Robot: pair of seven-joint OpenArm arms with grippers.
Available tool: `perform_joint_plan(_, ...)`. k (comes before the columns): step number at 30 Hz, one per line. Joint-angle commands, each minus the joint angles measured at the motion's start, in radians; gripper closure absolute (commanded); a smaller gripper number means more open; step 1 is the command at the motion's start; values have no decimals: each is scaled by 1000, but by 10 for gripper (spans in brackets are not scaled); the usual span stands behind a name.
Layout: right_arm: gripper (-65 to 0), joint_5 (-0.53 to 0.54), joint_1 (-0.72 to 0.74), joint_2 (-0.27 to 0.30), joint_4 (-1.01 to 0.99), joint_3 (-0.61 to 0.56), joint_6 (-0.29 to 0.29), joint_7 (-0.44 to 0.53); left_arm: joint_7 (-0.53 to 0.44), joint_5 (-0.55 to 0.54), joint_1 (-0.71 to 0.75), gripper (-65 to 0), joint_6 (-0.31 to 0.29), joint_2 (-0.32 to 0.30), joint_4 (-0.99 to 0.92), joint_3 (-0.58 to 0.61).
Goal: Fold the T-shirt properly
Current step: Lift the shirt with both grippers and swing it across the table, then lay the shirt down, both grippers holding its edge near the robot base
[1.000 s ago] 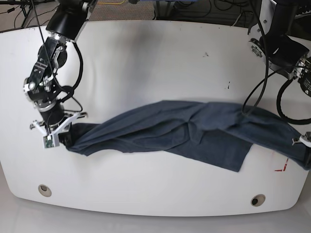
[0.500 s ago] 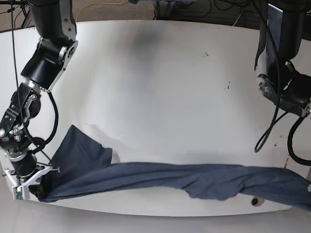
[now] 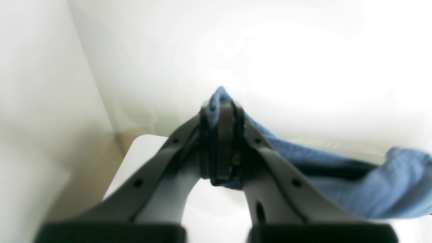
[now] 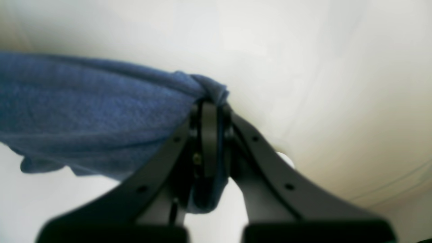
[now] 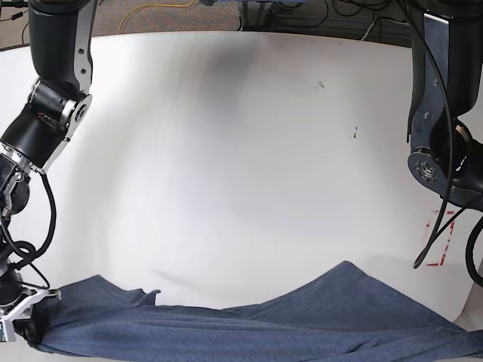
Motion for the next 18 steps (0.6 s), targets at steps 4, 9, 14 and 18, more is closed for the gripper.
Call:
perform_joint_plan(4,-2,10,-61,17,34,32,-1,-1,-28,-18,76,0,-3,-5,38,24)
perform_joint_plan(9,-2,87,-232,3,80,84,13,-3,-28,-21,211,0,-7,1,75,8)
perform_joint_plan(14,-2,142,-423,-38,115,150,14,-1,-28,-75,382,0,-8,17,112,-22)
perform_joint_plan(18,-2,160,-556,-84,120,196,27,2,-28,-124,530,0,-8,18,135,-62)
